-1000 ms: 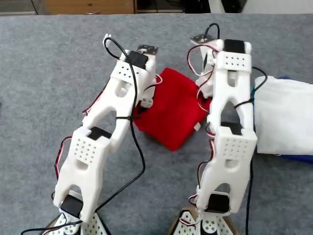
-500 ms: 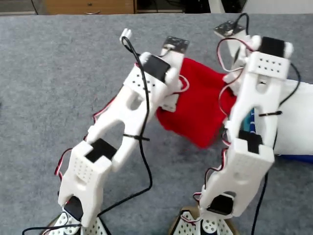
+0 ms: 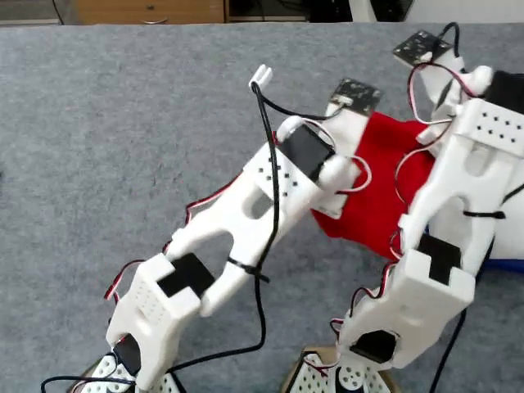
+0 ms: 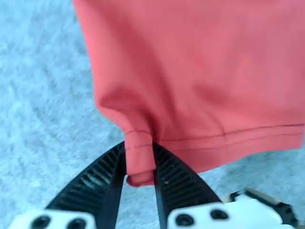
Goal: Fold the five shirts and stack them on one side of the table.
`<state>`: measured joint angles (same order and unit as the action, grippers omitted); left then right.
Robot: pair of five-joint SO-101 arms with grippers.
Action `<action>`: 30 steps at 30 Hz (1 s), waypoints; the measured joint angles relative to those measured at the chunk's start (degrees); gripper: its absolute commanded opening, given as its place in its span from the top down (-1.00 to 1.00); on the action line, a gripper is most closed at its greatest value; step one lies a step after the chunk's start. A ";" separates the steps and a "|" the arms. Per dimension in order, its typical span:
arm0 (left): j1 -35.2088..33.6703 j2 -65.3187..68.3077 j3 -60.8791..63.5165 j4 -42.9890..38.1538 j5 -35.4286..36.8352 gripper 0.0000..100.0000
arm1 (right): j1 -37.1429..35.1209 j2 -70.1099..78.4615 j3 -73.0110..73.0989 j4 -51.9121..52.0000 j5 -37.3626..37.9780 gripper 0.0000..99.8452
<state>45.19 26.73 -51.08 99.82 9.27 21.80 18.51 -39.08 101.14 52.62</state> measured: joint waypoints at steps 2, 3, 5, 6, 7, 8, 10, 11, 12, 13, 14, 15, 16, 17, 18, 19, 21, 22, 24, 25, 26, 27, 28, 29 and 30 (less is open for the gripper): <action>0.97 0.00 -1.23 -0.97 0.18 0.96 | 1.32 -0.70 0.00 -1.23 0.53 1.00; 1.23 0.00 -1.58 -1.85 0.18 0.96 | 2.02 -1.05 0.00 -2.11 0.70 1.00; 1.49 0.18 -1.85 -3.60 0.18 0.96 | 3.34 -1.76 0.00 -3.87 1.05 1.00; 1.49 0.53 -2.02 -4.31 0.18 0.96 | 3.96 -1.76 0.00 -4.75 1.76 1.00; 1.49 0.88 -2.02 -5.01 0.18 0.96 | 4.57 -1.76 0.00 -5.54 2.99 1.00; 1.49 1.23 -2.02 -5.63 0.18 0.96 | 5.19 -1.76 0.00 -6.42 4.13 1.00; 1.93 1.85 -2.02 -6.77 0.18 0.96 | 6.24 -1.76 0.00 -8.00 5.89 1.00; 2.37 2.02 -2.02 -7.47 0.18 0.96 | 6.77 -1.76 0.00 -8.88 6.42 1.00; 2.73 2.20 -2.02 -8.18 0.18 0.96 | 7.30 -1.76 0.09 -9.93 6.59 1.00; 3.16 2.46 -2.11 -8.97 0.18 0.96 | 7.74 -1.76 0.26 -11.08 6.95 1.00; 3.69 2.81 -2.11 -9.67 0.18 0.96 | 8.26 -1.76 0.26 -11.96 7.56 1.00; 4.22 3.16 -2.11 -10.29 0.18 0.96 | 8.62 -1.76 0.26 -12.75 8.44 1.00; 4.84 3.69 -2.11 -10.90 0.18 0.96 | 9.05 -1.76 0.26 -13.45 9.49 1.00; 5.36 4.13 -2.11 -11.60 0.44 0.96 | 9.49 -1.76 0.26 -14.15 10.55 1.00; 5.98 4.48 -2.11 -12.31 1.05 0.96 | 9.93 -1.76 0.26 -14.86 11.52 1.00; 6.59 4.84 -2.11 -13.01 1.49 0.96 | 10.29 -1.76 0.35 -15.47 12.31 1.00; 7.56 5.80 -2.11 -14.68 2.11 0.96 | 10.99 -1.76 0.35 -16.79 13.71 1.00; 7.91 6.51 -2.11 -15.74 2.46 0.96 | 11.43 -1.76 0.35 -17.49 14.15 1.00; 8.53 7.82 -2.11 -18.11 3.43 0.96 | 12.31 -1.23 0.35 -18.64 15.03 1.00; 8.70 8.44 -2.11 -19.25 3.87 0.96 | 12.84 -0.97 0.35 -19.34 15.38 1.00; 8.97 9.05 -2.11 -20.66 4.22 0.96 | 13.36 -0.62 0.35 -20.04 15.74 1.00; 9.23 9.67 -2.11 -21.80 4.48 0.96 | 13.98 -0.35 0.35 -20.57 16.09 1.00; 9.41 10.20 -2.11 -23.12 4.84 0.96 | 14.51 -0.18 0.35 -21.10 16.62 1.00; 9.67 10.64 -2.11 -24.26 5.27 0.96 | 15.03 -0.09 0.35 -21.63 17.32 1.00; 9.93 11.16 -2.11 -25.58 5.71 0.96 | 15.65 -0.09 0.35 -22.07 18.02 1.00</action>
<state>55.12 37.89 -53.19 74.24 14.99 37.45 18.42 -38.73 79.08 70.64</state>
